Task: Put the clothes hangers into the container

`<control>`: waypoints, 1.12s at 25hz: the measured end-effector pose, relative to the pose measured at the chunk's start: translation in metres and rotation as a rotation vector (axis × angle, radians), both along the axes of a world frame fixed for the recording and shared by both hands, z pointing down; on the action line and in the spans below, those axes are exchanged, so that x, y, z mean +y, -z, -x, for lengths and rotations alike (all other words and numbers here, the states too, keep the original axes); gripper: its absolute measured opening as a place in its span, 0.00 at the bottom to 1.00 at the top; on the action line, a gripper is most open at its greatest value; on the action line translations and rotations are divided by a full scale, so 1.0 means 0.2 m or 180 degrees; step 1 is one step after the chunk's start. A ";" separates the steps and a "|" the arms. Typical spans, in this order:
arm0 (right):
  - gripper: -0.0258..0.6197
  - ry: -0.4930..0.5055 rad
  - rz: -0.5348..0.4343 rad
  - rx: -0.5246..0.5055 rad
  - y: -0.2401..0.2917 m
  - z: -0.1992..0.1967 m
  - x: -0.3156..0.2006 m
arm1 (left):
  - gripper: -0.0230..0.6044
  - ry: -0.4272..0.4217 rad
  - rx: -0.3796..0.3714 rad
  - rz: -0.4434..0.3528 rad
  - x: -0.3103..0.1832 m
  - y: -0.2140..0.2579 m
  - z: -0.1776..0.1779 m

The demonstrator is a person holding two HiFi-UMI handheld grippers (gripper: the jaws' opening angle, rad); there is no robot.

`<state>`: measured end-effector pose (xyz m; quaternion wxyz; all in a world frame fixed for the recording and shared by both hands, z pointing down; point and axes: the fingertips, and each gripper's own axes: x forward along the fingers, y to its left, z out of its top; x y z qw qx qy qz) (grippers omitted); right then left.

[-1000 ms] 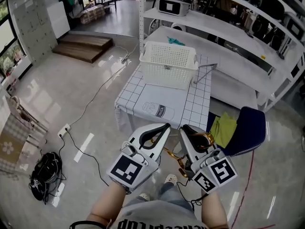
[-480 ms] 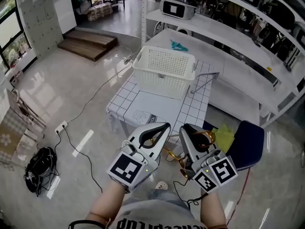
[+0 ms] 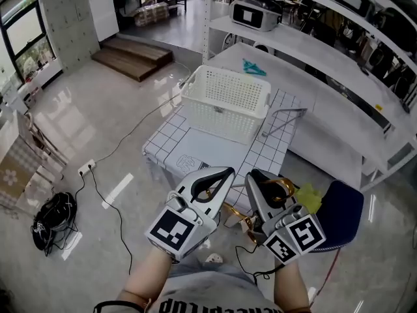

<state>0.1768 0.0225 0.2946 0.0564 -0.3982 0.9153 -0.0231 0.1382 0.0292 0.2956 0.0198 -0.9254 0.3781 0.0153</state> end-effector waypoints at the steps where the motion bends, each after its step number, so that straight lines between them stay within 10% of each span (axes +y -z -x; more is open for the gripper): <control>1: 0.13 0.0019 -0.0001 -0.0010 0.00 0.00 -0.01 | 0.06 0.0016 -0.0006 0.0002 -0.01 0.00 0.00; 28: 0.13 -0.0328 0.0054 -0.0076 0.01 0.25 -0.50 | 0.06 -0.0271 -0.0074 0.0044 -0.50 0.00 0.29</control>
